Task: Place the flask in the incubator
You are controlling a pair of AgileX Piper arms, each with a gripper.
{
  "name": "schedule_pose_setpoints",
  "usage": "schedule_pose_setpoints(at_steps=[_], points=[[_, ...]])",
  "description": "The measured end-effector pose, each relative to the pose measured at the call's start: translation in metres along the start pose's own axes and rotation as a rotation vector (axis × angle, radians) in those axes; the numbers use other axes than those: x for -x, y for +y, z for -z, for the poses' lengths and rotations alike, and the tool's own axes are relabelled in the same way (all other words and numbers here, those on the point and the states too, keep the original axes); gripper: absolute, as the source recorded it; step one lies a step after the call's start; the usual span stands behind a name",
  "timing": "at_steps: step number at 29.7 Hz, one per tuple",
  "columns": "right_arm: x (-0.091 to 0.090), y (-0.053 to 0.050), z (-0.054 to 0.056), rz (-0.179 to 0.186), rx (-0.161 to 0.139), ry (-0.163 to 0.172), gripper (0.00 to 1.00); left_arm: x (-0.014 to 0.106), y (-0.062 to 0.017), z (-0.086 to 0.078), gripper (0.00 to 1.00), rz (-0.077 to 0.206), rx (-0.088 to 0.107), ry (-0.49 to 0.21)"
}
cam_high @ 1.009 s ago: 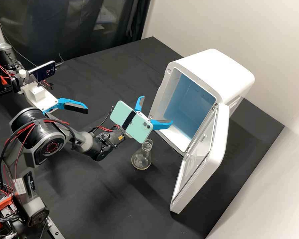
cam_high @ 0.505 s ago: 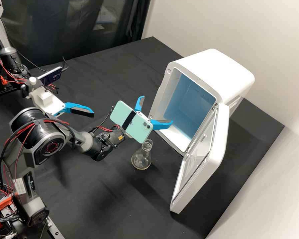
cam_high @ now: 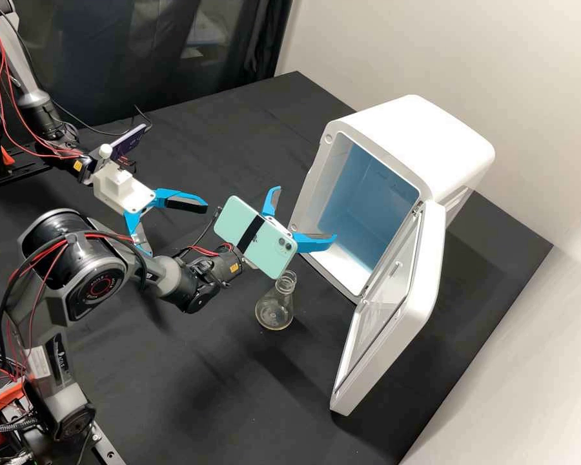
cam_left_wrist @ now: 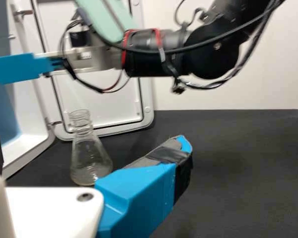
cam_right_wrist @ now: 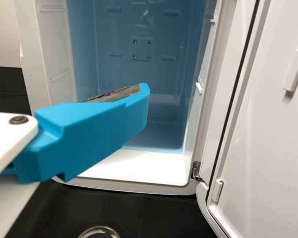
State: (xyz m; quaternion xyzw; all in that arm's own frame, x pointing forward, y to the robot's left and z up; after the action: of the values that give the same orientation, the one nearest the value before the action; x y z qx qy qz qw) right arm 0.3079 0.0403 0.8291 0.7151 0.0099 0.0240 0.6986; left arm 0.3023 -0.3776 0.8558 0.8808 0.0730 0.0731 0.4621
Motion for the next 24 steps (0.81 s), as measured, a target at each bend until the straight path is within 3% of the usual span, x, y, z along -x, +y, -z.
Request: schedule_pose_setpoints(at_steps=[5, 13, 20, 24], points=[[0.000, 0.000, 0.000, 0.000, 0.000, 0.000, 1.00, 0.012, -0.0094, 0.013, 1.00, 0.030, -0.009, 0.017], [0.000, 0.000, 0.000, 0.000, 0.000, 0.000, 1.00, 0.026, -0.0183, 0.027, 1.00, 0.023, -0.017, 0.031], [0.000, 0.000, 0.000, -0.004, -0.004, -0.004, 1.00, 0.038, -0.0285, 0.037, 1.00, 0.058, -0.012, 0.057], [0.000, 0.001, -0.001, -0.010, -0.010, -0.009, 1.00, 0.049, -0.0282, 0.045, 1.00, 0.051, -0.016, 0.071]])
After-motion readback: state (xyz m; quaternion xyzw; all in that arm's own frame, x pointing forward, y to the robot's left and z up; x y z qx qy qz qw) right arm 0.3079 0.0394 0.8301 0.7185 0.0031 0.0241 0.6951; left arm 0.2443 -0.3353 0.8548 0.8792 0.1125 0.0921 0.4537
